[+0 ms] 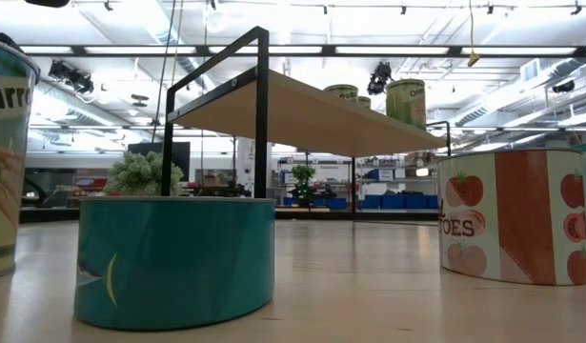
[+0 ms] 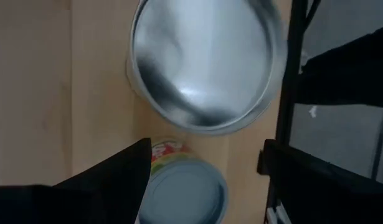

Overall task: Pick and place cans onto a shelf
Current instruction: Put the canned carrots on the shelf

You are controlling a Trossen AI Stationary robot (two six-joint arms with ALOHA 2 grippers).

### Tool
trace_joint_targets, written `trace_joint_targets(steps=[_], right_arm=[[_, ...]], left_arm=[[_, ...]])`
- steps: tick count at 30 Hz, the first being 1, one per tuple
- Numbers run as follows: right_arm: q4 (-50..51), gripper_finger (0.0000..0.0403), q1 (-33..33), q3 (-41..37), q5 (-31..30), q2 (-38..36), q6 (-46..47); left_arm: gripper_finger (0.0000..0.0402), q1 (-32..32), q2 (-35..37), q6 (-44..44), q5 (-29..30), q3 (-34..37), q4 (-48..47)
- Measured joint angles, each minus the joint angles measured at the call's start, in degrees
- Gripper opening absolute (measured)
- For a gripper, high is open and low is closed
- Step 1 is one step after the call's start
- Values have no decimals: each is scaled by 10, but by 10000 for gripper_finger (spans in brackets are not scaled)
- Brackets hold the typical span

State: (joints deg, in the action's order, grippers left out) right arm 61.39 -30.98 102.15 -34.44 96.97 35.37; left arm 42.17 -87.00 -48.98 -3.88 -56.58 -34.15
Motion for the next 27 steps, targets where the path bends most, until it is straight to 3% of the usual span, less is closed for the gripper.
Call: trace_joint_targets(steps=[7, 18, 27], right_arm=[[-6, 373, -1, -5, 2, 6, 13], [-223, 373, -6, -60, 86, 73, -59], [-300, 373, -8, -60, 165, 152, -90]], left_arm=[[316, 8, 0, -5, 36, 0, 12], [313, 7, -10, 21, 109, 0, 33], [300, 7, -57, 23, 107, 0, 104]])
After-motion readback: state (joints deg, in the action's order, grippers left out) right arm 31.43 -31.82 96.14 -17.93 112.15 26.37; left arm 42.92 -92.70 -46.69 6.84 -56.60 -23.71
